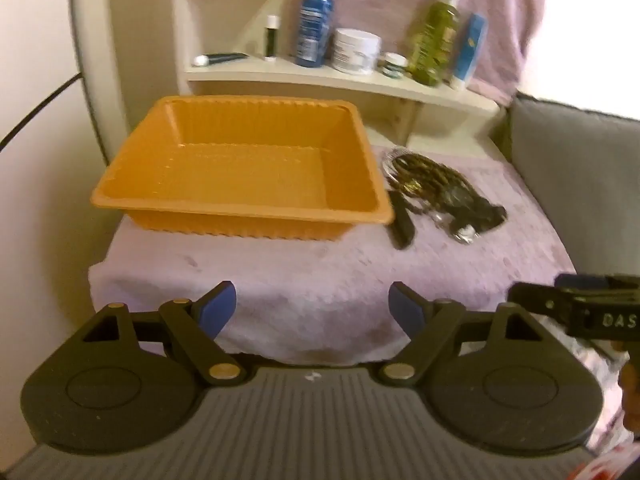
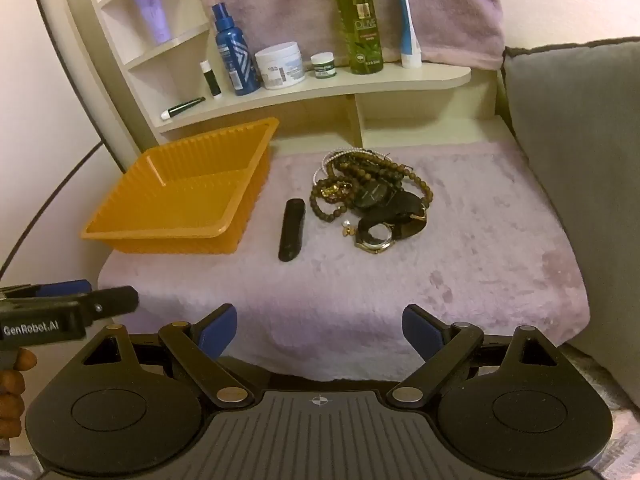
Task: Organize jewelry
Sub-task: 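Grasp the orange tray rim with the left gripper while the right gripper approaches the jewelry pile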
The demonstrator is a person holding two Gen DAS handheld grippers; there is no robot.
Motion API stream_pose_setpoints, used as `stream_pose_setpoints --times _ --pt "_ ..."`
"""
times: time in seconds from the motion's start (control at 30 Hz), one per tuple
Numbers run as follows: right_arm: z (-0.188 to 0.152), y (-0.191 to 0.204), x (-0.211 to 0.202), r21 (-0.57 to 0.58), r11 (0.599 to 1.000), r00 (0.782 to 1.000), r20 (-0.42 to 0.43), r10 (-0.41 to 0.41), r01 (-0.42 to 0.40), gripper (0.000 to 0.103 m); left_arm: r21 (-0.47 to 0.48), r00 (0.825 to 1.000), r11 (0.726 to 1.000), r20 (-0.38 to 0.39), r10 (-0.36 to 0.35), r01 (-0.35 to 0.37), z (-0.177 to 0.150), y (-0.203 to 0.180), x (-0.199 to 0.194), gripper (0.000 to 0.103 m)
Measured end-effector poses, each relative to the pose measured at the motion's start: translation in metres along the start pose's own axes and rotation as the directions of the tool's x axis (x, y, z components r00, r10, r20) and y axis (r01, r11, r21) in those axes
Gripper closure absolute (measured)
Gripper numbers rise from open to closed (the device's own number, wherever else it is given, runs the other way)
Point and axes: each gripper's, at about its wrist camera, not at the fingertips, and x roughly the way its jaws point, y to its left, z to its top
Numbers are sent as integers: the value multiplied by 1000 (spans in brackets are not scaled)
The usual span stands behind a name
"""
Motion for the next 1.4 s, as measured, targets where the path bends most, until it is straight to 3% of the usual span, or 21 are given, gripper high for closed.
stream_pose_setpoints --times 0.23,0.5,0.77,1.0,1.2,1.4 --pt "11 -5 11 6 1000 999 46 14 -14 13 -130 997 990 39 59 -53 7 36 10 21" --pt "31 5 44 -21 999 997 71 33 -32 13 -281 991 957 86 102 -74 16 70 29 22" --pt "41 12 76 -35 998 997 59 48 -46 19 -376 965 918 163 204 -130 18 107 46 23" --pt "48 15 99 -39 998 998 43 45 -43 21 -441 953 888 192 234 -129 18 137 60 23" --pt "51 15 115 -54 998 999 24 26 -25 31 -427 946 896 225 234 -120 23 144 75 29" --pt "54 7 121 -24 1000 1000 26 7 -6 32 -392 940 913 256 224 -111 29 148 92 36"
